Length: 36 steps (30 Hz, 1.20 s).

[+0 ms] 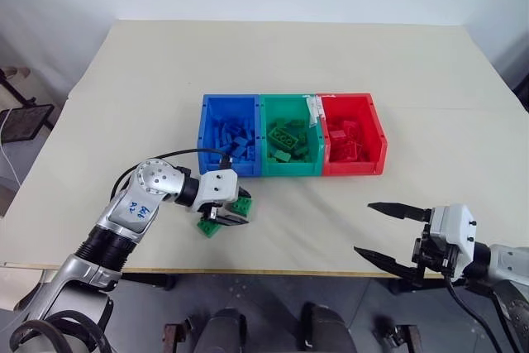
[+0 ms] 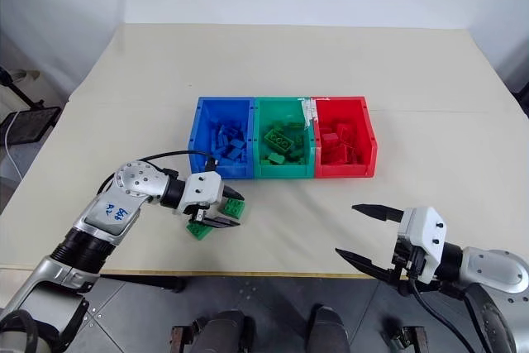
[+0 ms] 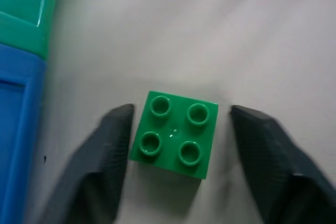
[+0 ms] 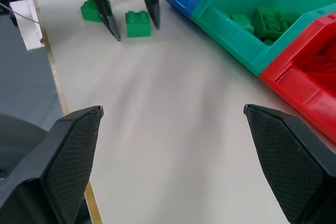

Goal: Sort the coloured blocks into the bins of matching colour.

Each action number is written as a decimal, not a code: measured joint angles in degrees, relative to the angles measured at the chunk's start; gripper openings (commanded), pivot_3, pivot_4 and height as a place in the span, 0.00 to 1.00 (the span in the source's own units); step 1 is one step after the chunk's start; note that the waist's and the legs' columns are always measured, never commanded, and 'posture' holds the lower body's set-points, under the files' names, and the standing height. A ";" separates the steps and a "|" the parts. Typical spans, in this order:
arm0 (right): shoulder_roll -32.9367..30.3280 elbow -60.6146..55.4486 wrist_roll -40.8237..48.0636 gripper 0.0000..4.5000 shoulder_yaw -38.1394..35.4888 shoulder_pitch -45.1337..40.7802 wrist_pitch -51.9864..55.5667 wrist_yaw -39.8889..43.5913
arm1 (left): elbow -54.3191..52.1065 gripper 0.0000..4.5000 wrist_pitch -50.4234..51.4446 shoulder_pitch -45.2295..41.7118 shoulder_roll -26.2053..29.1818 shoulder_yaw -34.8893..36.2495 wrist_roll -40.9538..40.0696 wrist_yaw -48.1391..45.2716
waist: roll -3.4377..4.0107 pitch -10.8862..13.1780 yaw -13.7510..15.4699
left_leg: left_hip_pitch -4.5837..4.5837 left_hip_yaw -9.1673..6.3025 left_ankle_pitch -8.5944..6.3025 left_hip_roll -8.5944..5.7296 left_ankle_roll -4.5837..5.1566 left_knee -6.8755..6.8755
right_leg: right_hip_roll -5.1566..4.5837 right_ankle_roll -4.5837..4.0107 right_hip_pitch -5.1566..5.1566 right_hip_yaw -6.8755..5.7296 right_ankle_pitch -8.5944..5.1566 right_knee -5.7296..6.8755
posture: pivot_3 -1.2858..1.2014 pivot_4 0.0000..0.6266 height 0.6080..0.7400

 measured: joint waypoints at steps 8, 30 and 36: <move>0.49 -0.01 -0.39 1.00 -0.19 0.48 -1.38 -0.29 | -0.32 0.33 6.47 -2.01 -4.54 1.89 -3.56 0.37 | -0.02 0.01 0.37 | -0.09 -0.03 0.00 0.00 0.00 0.12 | 0.00 0.00 0.00 -0.01 0.00 0.00 | 0.52 0.24 1.00; 7.16 -1.88 5.75 1.00 -4.76 -3.88 1.43 -12.60 | 13.91 0.99 5.90 -20.05 -18.59 9.02 -4.15 15.32 | -0.01 -0.06 0.00 | -0.06 0.07 -0.03 -0.02 0.06 -0.02 | 0.00 0.07 -0.12 0.03 0.04 -0.02 | 0.52 0.24 1.00; -1.30 0.76 3.83 1.00 2.45 -6.76 2.53 -1.76 | 0.14 0.99 4.66 -4.28 0.25 16.17 -12.79 -0.90 | 0.08 -0.10 -1.91 | 0.06 0.02 -0.02 0.05 0.04 -0.16 | 0.01 0.02 -0.13 -0.02 0.01 0.08 | 0.52 0.24 1.00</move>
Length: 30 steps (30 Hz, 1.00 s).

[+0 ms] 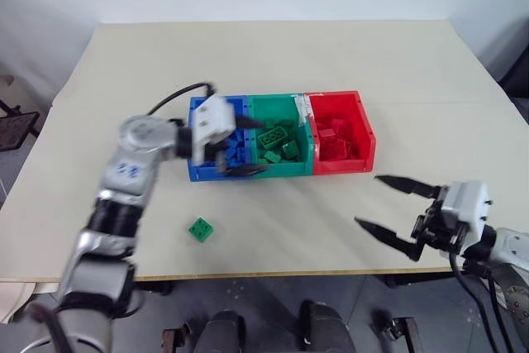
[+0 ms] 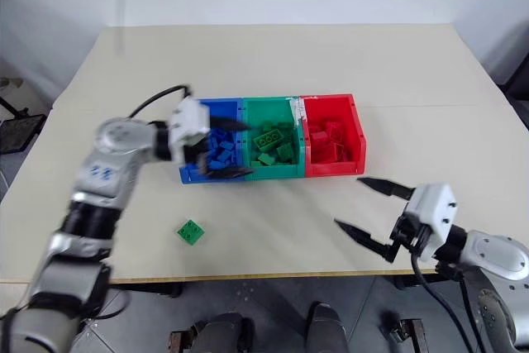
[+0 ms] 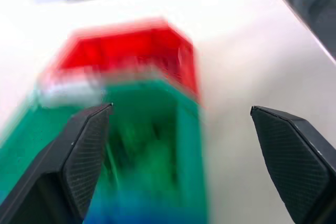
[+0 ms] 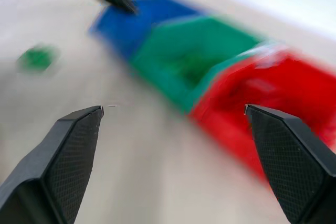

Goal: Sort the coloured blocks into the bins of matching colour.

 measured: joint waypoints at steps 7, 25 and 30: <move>-1.38 5.13 -2.43 1.00 7.88 -8.05 -1.73 8.63 | -1.08 0.99 1.51 17.17 14.74 12.81 -3.84 -4.23 | -0.09 0.04 1.34 | -0.04 -0.08 -0.04 -0.02 0.02 0.09 | -0.02 0.04 0.08 0.00 0.02 -0.11 | 0.52 0.24 1.00; -0.55 12.10 -7.36 1.00 15.33 -14.61 -4.33 13.82 | -14.58 0.99 -10.56 32.10 12.97 11.95 -3.12 -1.89 | -0.14 0.04 1.58 | -0.08 -0.06 -0.07 0.00 -0.03 0.16 | -0.02 0.03 0.07 -0.05 0.02 -0.08 | 0.52 0.24 1.00; -0.59 11.73 -7.40 1.00 16.81 -15.56 -2.15 13.53 | -6.35 0.99 -16.16 21.21 8.57 1.01 2.91 -3.78 | -0.16 0.02 1.60 | -0.09 -0.03 -0.07 -0.04 -0.03 0.25 | -0.02 0.03 0.10 -0.06 0.02 -0.05 | 0.52 0.24 1.00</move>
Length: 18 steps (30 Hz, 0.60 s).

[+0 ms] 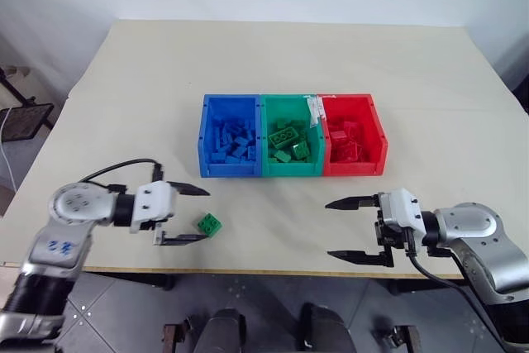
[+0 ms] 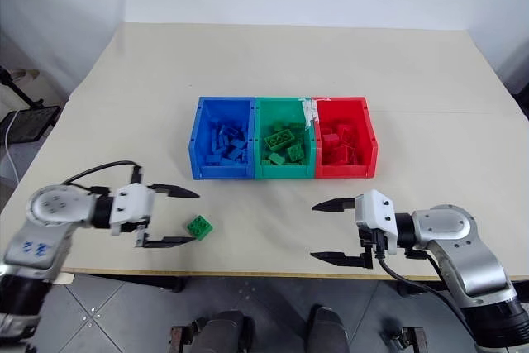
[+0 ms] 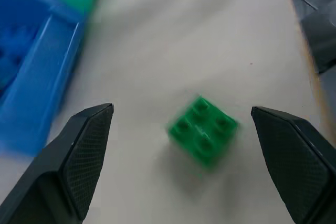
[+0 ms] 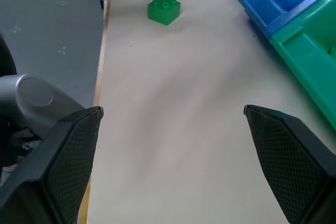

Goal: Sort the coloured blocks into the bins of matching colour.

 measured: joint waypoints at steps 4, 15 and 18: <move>-0.16 -0.74 -0.04 1.00 -0.29 2.13 0.97 -1.09 | 3.81 0.99 -1.59 -3.10 -0.01 -4.34 1.24 -3.73 | 0.00 0.00 -0.40 | 0.01 0.07 0.00 0.02 0.00 -0.21 | 0.00 0.00 -0.12 -0.03 0.00 -0.01 | 0.52 0.24 1.00; -0.63 -4.41 -0.31 1.00 -1.88 6.22 1.87 -4.06 | 10.97 0.46 -6.74 -8.29 1.38 -8.71 4.27 -9.71 | 0.00 0.00 0.09 | 0.00 0.08 0.00 0.02 0.00 -0.09 | 0.00 0.00 -0.06 -0.04 0.00 -0.03 | 0.52 0.24 1.00; -0.63 -4.70 -0.37 1.00 -2.75 7.45 1.85 -4.90 | 11.04 0.32 -6.40 -8.34 1.00 -8.63 3.97 -9.57 | 0.00 0.00 0.11 | 0.00 0.08 0.00 0.02 0.00 -0.08 | 0.00 0.00 -0.05 -0.04 0.00 -0.02 | 0.52 0.24 1.00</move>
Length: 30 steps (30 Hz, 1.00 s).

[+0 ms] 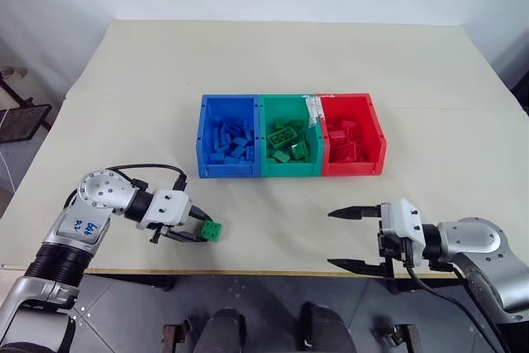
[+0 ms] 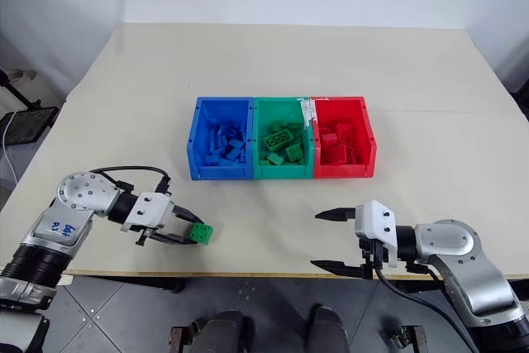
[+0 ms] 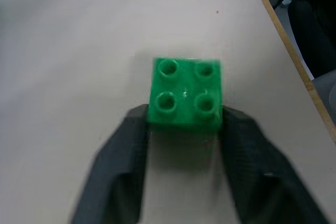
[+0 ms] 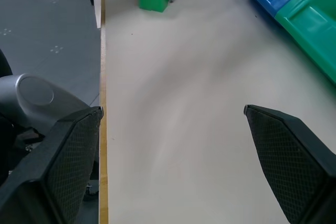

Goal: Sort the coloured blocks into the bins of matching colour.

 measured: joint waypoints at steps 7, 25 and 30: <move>4.51 -4.39 2.01 1.00 -8.94 6.92 -0.17 -7.79 | -8.91 0.32 14.64 -0.68 -6.32 3.45 -8.66 6.62 | -0.02 0.00 0.00 | -0.03 -0.11 0.00 0.01 0.00 0.05 | 0.00 0.00 0.01 -0.02 0.00 0.07 | 0.52 0.24 1.00; 12.77 -12.28 4.18 1.00 -20.31 15.15 -0.11 -23.90 | 19.23 0.81 14.76 -29.07 -30.65 0.16 4.53 35.38 | -0.08 -0.06 0.54 | -0.03 0.01 -0.01 -0.06 0.03 0.09 | -0.01 0.02 0.05 0.02 0.01 -0.01 | 0.52 0.24 1.00; 11.35 -12.07 4.49 1.00 -19.31 14.12 -0.08 -21.78 | 16.68 0.99 11.19 -26.61 -27.57 1.25 2.98 29.99 | -0.08 -0.06 -0.14 | 0.01 0.01 -0.01 -0.05 0.03 0.03 | -0.01 0.02 0.03 0.02 0.01 -0.02 | 0.52 0.24 1.00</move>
